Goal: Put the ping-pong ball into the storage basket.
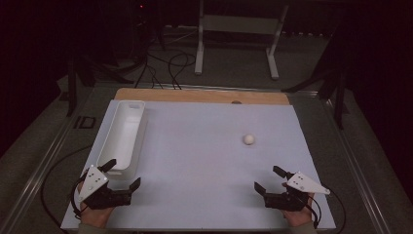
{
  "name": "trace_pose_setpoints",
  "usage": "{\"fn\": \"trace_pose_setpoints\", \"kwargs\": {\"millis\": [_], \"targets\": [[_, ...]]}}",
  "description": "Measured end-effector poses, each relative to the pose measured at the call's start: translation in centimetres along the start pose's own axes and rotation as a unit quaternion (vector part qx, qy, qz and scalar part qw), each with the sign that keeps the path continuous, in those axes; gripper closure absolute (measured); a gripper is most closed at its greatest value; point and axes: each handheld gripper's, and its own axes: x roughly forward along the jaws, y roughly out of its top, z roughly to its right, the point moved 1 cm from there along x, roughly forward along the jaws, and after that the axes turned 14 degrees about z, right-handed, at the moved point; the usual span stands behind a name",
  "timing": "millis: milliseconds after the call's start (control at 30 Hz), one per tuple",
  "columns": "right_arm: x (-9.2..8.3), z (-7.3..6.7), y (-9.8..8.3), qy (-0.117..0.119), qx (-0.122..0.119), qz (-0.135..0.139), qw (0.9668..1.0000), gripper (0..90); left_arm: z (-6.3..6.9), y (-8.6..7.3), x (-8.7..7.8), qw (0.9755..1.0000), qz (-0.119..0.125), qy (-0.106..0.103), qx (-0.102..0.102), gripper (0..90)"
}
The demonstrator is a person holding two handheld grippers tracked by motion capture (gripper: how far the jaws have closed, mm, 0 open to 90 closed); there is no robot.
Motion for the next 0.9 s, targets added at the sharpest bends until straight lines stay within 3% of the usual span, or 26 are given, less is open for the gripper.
{"fn": "trace_pose_setpoints", "kwargs": {"millis": [533,900], "targets": [[0.4,-0.1,0.3,-0.006,0.006,-0.004,1.0,7.6,0.3,-0.1,0.0,1.0,-0.002,0.006,0.004,0.0],[0.7,-0.3,1.2,-0.025,0.009,-0.012,0.9996,7.5,0.3,0.0,-0.1,0.9999,-0.001,0.013,0.005,0.0]]}}
